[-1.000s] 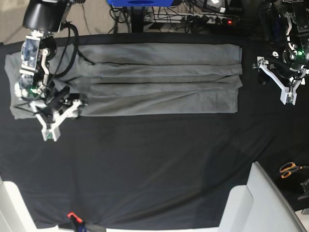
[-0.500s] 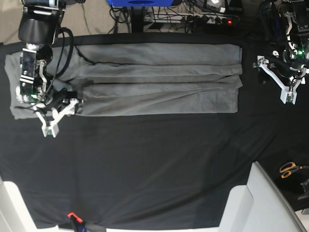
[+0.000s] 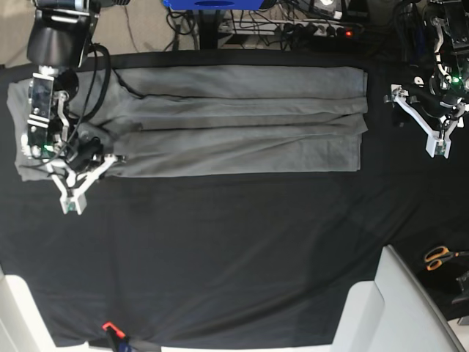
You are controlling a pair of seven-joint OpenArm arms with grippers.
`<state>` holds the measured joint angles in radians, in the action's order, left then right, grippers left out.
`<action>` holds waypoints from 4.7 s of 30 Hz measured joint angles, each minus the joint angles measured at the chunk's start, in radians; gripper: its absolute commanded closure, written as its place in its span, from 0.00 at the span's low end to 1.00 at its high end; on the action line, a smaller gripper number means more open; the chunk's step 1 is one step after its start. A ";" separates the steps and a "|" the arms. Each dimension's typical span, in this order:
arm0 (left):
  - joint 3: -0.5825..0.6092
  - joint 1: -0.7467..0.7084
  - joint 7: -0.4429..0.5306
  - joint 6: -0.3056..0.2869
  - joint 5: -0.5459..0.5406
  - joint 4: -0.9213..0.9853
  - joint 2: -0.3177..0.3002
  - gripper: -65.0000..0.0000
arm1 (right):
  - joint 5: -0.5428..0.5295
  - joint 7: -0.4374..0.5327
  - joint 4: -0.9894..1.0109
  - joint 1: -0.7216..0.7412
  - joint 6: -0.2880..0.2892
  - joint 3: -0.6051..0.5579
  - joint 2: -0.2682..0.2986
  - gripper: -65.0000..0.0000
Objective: Fold the T-shirt properly
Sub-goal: 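Grasp the folded shirt's end with the right gripper, then move the left gripper to the shirt's other end and grasp it, then fold the shirt's end with the left gripper toward the right gripper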
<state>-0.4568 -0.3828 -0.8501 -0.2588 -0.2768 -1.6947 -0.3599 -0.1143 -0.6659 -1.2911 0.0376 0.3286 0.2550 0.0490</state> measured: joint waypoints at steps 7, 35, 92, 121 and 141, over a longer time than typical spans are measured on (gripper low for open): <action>0.000 0.000 0.000 0.000 0.000 0.000 0.000 0.28 | -0.007 -0.097 -0.134 -0.048 0.002 0.001 -0.003 0.99; 0.000 0.000 0.000 0.000 0.000 0.000 0.000 0.28 | -0.009 -0.105 -0.142 -0.069 0.001 0.001 -0.004 1.00; -0.169 0.029 -0.001 -0.430 -0.425 0.183 0.037 0.00 | -0.013 0.237 -0.515 -0.534 -0.355 0.057 -0.147 0.43; 0.061 0.180 0.267 -0.457 -0.477 0.624 0.047 0.00 | -0.016 0.245 -0.440 -0.532 -0.351 0.049 -0.121 0.43; 0.100 0.211 0.284 -0.446 -0.449 0.673 0.069 1.00 | -0.016 0.245 -0.440 -0.529 -0.351 0.049 -0.118 0.43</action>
<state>-0.3573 -0.1719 -0.5659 -0.7044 -0.7254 -1.0214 -0.2913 -0.1307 -0.4213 -1.7313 -0.4911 -0.0227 0.3038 -0.0689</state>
